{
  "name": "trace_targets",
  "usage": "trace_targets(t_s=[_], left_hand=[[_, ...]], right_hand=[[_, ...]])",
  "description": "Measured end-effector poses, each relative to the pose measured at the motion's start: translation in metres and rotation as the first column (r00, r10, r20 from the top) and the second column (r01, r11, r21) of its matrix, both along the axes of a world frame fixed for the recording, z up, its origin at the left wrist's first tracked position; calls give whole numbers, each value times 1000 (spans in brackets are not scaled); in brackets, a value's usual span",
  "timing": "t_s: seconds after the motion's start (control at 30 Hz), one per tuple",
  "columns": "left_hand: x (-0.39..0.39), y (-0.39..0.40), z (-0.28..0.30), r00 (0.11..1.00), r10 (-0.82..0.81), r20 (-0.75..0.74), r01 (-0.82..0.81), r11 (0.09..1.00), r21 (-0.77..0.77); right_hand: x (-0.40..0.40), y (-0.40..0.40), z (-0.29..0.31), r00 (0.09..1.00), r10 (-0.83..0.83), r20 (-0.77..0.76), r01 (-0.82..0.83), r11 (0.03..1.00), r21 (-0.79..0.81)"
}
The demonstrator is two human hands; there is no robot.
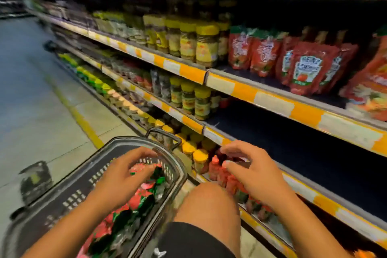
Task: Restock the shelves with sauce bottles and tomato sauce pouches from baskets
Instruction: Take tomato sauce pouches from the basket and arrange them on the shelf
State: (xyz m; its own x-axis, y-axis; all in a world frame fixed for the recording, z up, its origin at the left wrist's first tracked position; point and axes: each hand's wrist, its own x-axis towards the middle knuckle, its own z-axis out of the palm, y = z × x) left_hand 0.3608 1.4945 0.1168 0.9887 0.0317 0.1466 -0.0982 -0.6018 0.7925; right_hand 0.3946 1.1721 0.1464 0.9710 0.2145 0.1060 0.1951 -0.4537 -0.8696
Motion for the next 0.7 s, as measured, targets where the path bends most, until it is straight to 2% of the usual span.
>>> trace_targets(t_s=[0.17, 0.43, 0.57, 0.7], left_hand=[[-27, 74, -28, 983, 170, -69, -175, 981, -84], [-81, 160, -79, 907, 363, -212, -360, 931, 56], [-99, 186, -112, 841, 469, -270, -483, 876, 17], [-111, 190, -150, 761, 514, -395, -537, 841, 60]], right_hand=[[7, 88, -7, 980, 197, 3, -194, 967, -163], [8, 230, -28, 876, 438, -201, -480, 833, -276], [9, 290, -49, 833, 470, -292, -543, 795, -271], [26, 323, -76, 863, 351, -365, -431, 887, -167]])
